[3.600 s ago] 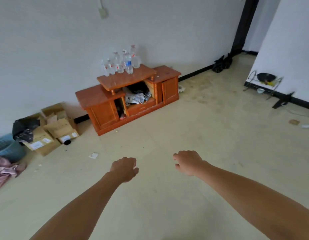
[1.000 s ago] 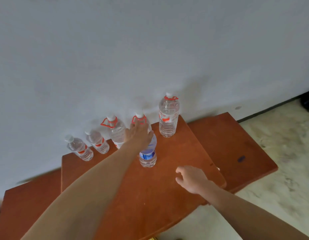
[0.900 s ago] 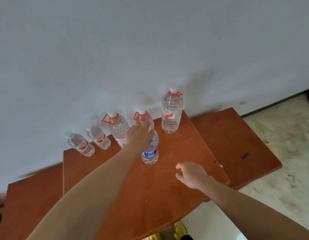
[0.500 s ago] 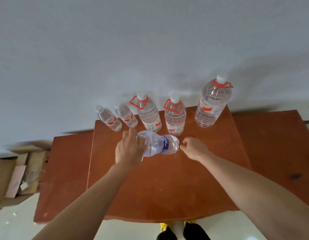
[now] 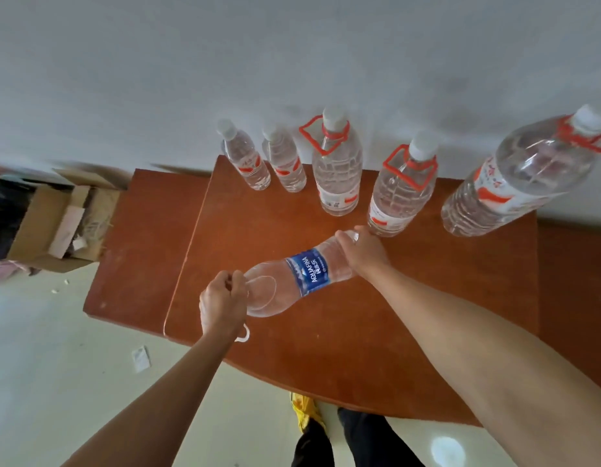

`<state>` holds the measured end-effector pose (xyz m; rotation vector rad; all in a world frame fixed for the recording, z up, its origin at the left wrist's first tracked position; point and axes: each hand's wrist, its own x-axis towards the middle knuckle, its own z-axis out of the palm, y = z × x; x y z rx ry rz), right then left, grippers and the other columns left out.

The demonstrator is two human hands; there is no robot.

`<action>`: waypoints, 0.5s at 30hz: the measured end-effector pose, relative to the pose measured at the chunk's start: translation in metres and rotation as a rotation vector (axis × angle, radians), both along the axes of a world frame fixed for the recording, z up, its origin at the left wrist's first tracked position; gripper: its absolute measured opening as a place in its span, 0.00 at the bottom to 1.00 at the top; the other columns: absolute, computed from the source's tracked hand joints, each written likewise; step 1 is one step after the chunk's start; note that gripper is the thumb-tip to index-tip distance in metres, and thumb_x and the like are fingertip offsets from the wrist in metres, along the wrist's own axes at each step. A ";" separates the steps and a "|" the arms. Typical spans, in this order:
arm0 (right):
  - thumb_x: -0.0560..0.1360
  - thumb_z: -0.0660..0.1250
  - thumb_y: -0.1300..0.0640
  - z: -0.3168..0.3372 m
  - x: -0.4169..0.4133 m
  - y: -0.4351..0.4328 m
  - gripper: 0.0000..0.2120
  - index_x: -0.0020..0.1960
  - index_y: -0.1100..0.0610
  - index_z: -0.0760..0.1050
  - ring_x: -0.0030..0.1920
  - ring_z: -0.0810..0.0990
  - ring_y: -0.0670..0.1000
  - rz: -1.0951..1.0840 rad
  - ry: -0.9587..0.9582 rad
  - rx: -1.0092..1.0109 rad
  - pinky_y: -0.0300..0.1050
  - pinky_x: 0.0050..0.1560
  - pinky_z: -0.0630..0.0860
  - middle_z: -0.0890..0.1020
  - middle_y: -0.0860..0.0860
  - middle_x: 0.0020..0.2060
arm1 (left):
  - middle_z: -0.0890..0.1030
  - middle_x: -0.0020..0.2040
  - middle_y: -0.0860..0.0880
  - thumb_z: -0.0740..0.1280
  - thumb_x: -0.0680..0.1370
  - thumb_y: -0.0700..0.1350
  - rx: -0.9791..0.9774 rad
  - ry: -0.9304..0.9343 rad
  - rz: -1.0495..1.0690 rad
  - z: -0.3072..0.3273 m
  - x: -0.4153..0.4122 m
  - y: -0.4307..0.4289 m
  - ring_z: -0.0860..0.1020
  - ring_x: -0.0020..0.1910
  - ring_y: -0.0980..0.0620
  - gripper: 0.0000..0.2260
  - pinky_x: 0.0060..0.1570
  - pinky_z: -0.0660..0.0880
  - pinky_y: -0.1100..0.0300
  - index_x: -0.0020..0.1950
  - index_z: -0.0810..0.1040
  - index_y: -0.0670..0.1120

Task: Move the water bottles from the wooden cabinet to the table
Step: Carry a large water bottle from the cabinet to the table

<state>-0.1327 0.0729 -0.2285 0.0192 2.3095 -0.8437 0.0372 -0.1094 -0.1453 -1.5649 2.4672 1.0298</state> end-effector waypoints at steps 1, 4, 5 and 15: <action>0.79 0.55 0.37 -0.001 0.001 -0.002 0.32 0.75 0.56 0.62 0.67 0.73 0.58 -0.007 0.020 0.012 0.53 0.62 0.73 0.70 0.56 0.71 | 0.79 0.36 0.47 0.58 0.80 0.48 0.014 0.003 0.011 -0.004 0.004 0.001 0.77 0.36 0.49 0.15 0.33 0.71 0.59 0.38 0.76 0.44; 0.79 0.55 0.37 -0.001 0.008 -0.008 0.31 0.73 0.56 0.63 0.65 0.75 0.60 0.010 0.077 0.094 0.51 0.57 0.75 0.71 0.58 0.69 | 0.80 0.37 0.49 0.57 0.80 0.51 0.055 0.005 0.047 -0.011 0.016 0.011 0.78 0.36 0.52 0.17 0.33 0.73 0.61 0.40 0.78 0.44; 0.79 0.54 0.38 0.002 0.011 -0.008 0.30 0.73 0.56 0.64 0.64 0.75 0.60 0.016 0.089 0.122 0.51 0.57 0.74 0.71 0.59 0.68 | 0.80 0.37 0.49 0.57 0.81 0.51 0.059 0.009 0.058 -0.011 0.019 0.016 0.78 0.36 0.53 0.17 0.33 0.72 0.62 0.40 0.78 0.44; 0.70 0.51 0.25 0.049 0.103 -0.032 0.40 0.67 0.54 0.70 0.56 0.79 0.58 0.189 0.062 0.198 0.46 0.48 0.76 0.77 0.57 0.60 | 0.78 0.31 0.49 0.59 0.80 0.51 0.038 0.044 0.179 0.036 0.123 0.004 0.77 0.34 0.49 0.17 0.33 0.71 0.57 0.35 0.76 0.44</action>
